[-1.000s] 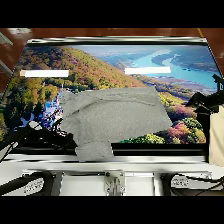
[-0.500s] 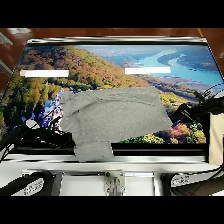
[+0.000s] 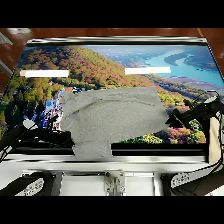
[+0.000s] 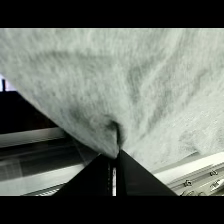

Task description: Fold the shirts.

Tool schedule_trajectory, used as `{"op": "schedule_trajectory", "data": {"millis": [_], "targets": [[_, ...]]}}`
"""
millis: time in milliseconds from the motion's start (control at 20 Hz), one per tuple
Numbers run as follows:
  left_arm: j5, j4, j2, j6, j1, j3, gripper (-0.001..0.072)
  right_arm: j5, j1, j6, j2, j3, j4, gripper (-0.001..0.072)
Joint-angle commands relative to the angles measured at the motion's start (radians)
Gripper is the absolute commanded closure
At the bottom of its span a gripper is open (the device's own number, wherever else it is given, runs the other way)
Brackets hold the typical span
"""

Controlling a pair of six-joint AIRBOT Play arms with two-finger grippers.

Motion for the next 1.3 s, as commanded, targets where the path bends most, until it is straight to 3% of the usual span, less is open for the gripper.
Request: {"op": "schedule_trajectory", "data": {"millis": [0, 150, 250, 500, 650, 750, 850, 1000, 1250], "targets": [[0.029, 0.005, 0.004, -0.029, 0.0, 0.013, 0.0669, -0.109, 0.05, 0.011, -0.001, -0.017, 0.008, 0.0644], [0.026, 0.08, 0.053, -0.032, 0.0, 0.122, 0.067, -0.085, 0.089, -0.07, 0.064, 0.001, 0.094, 0.0653], [0.017, 0.153, 0.118, -0.083, 0.003, 0.288, 0.067, -0.085, 0.097, -0.113, 0.168, 0.061, 0.148, 0.0654], [0.063, 0.183, 0.223, -0.09, 0.08, 1.048, 0.0669, -0.256, 0.096, -0.156, 0.523, 0.459, 0.294, 0.0654], [0.087, 0.183, 0.227, -0.09, 0.1, 1.475, 0.0669, -0.444, 0.096, -0.132, 0.728, 0.666, 0.249, 0.0654], [0.073, 0.183, 0.238, -0.091, 0.1, 1.654, 0.0669, -0.514, 0.096, -0.073, 0.854, 0.722, 0.141, 0.0654], [0.084, 0.213, 0.291, -0.09, 0.1, 1.69, 0.0669, -0.517, 0.096, -0.008, 0.963, 0.741, 0.005, 0.0653], [0.035, 0.304, 0.384, -0.129, 0.1, 1.646, 0.0669, -0.386, 0.096, 0.086, 1.091, 0.741, -0.158, 0.0653], [-0.045, 0.349, 0.464, -0.143, 0.1, 1.606, 0.0669, -0.199, 0.096, 0.107, 1.176, 0.741, -0.248, 0.0653]]}}
